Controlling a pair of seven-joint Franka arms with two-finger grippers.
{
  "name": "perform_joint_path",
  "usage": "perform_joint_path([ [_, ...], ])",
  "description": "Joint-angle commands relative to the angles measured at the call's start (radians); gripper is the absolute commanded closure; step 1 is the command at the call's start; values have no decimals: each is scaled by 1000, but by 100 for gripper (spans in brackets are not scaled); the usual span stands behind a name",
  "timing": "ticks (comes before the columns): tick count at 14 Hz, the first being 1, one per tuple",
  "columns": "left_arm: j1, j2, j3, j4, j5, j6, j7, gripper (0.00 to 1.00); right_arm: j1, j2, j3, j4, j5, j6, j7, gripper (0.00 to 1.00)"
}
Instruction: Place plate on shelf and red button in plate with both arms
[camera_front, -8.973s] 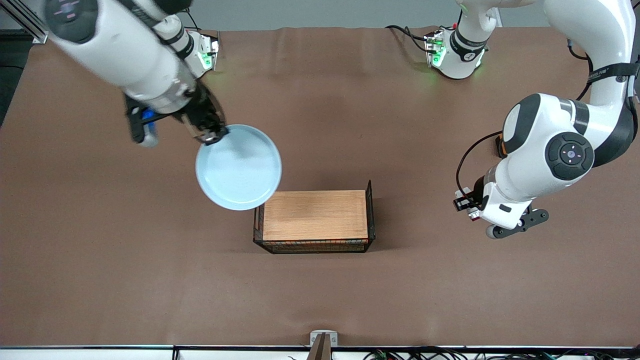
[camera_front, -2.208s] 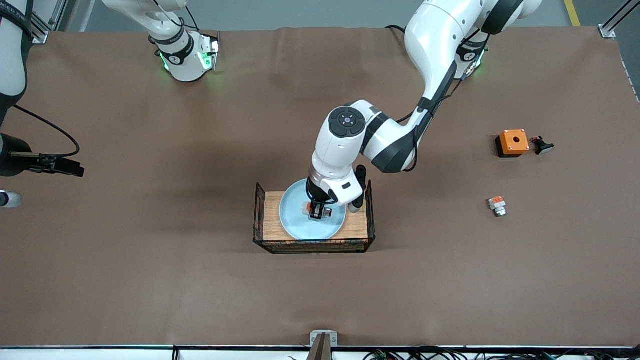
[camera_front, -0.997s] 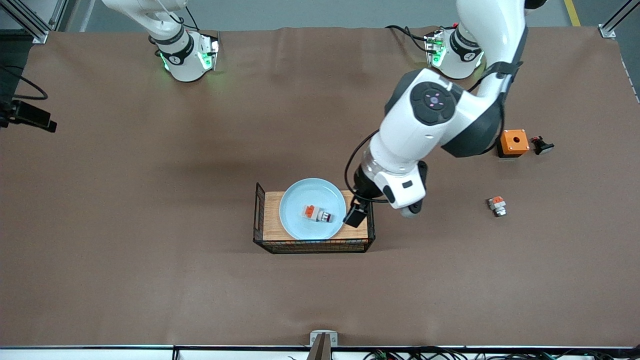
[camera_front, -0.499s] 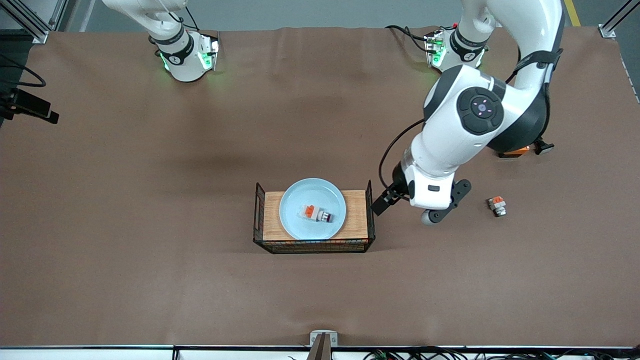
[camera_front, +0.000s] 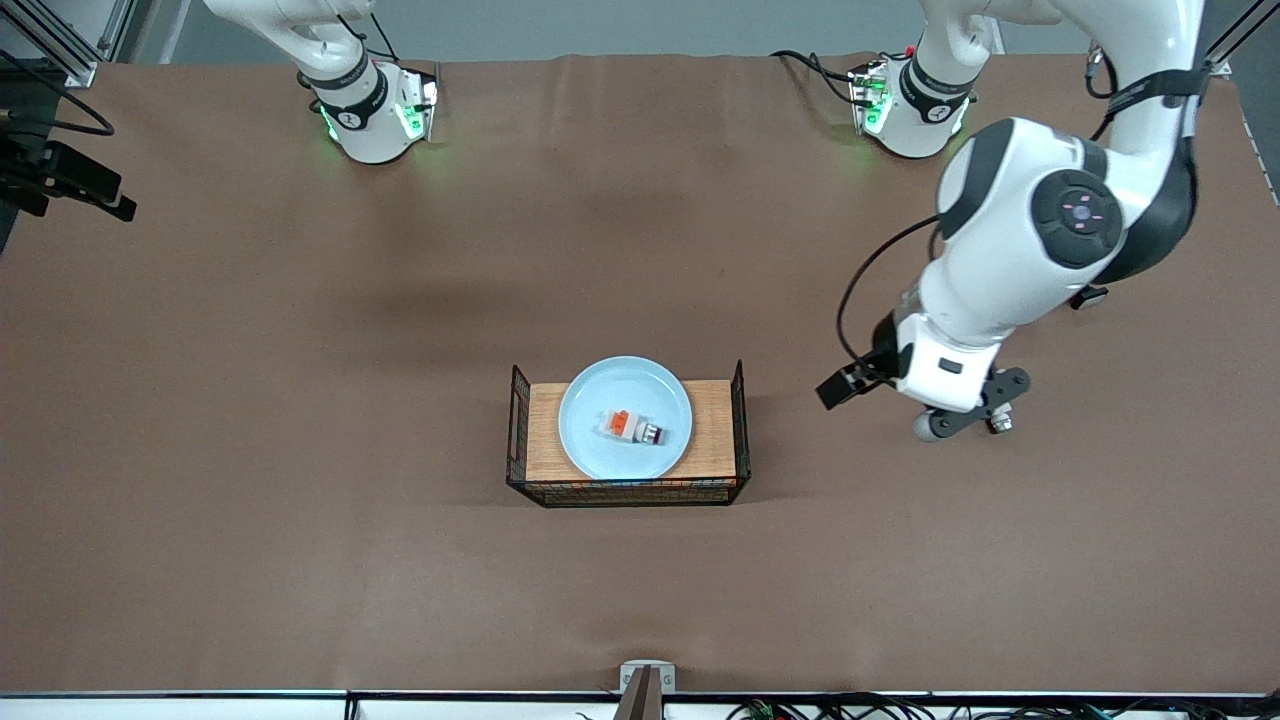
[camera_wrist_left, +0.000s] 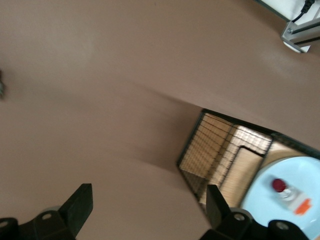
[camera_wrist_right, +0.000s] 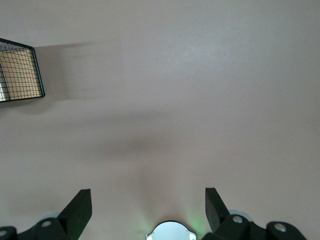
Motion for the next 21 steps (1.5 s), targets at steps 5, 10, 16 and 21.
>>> perform_joint_path([
  [5, 223, -232, 2, -195, -7, -105, 449, 0, 55, -29, -64, -34, -7, 15, 13, 0],
  [10, 264, -298, 0, -244, 63, -101, 511, 0, 49, -40, -51, -48, -7, 20, 13, 0],
  [16, 260, -326, -4, -196, 116, -110, 509, 0, 5, -44, -1, -51, -7, 29, 12, 0],
  [21, 254, -314, -44, -148, 160, -121, 503, 0, -9, -49, 21, -52, -7, 30, 12, 0],
])
